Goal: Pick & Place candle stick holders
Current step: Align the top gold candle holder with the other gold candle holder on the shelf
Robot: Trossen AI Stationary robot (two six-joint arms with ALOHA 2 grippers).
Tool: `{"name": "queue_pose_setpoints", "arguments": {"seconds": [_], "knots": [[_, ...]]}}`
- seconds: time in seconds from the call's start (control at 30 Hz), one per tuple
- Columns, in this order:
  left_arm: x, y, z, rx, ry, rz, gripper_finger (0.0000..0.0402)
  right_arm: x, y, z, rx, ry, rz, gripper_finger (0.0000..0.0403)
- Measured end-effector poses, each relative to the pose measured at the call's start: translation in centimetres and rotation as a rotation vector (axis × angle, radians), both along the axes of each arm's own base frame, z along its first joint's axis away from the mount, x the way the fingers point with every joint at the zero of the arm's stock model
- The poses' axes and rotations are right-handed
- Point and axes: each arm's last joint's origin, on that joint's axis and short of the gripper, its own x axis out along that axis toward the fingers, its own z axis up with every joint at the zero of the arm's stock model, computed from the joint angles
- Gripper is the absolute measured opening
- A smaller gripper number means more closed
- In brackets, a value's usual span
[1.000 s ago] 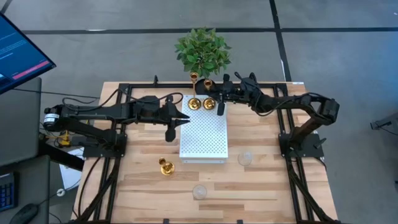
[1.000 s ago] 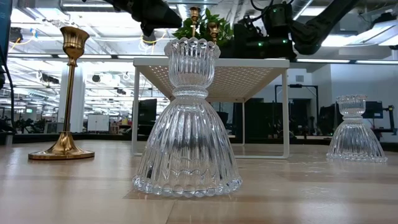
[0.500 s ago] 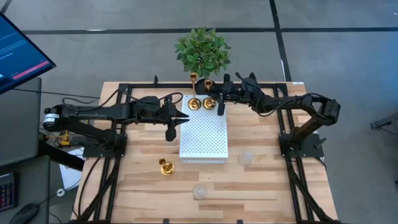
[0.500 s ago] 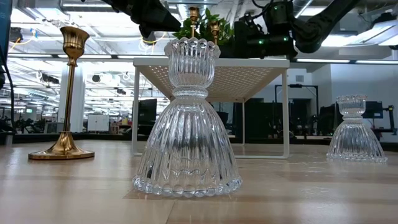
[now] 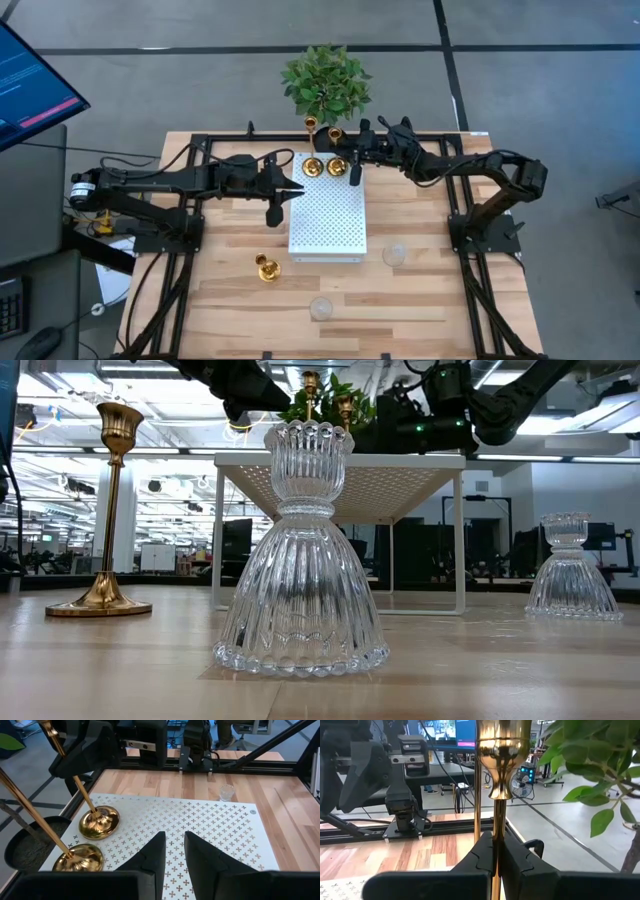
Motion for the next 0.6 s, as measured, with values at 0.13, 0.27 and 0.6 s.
{"name": "queue_pose_setpoints", "arguments": {"seconds": [0.13, 0.27, 0.6], "knots": [[0.0, 0.0, 0.0, 0.0, 0.0, 0.0, 0.0072, 0.0, 0.0, -0.11, 0.013, 0.01, 0.0, 0.0012], [0.0, 0.0, 0.0, 0.0, 0.0, 0.0, 0.0072, 0.01, 0.02, -0.11, 0.032, 0.008, 0.0, 0.0047], [0.0, 0.0, 0.0, 0.0, 0.0, 0.0, 0.0072, 0.15, 0.34, -0.16, 0.034, 0.013, 0.012, 0.0123]]}}
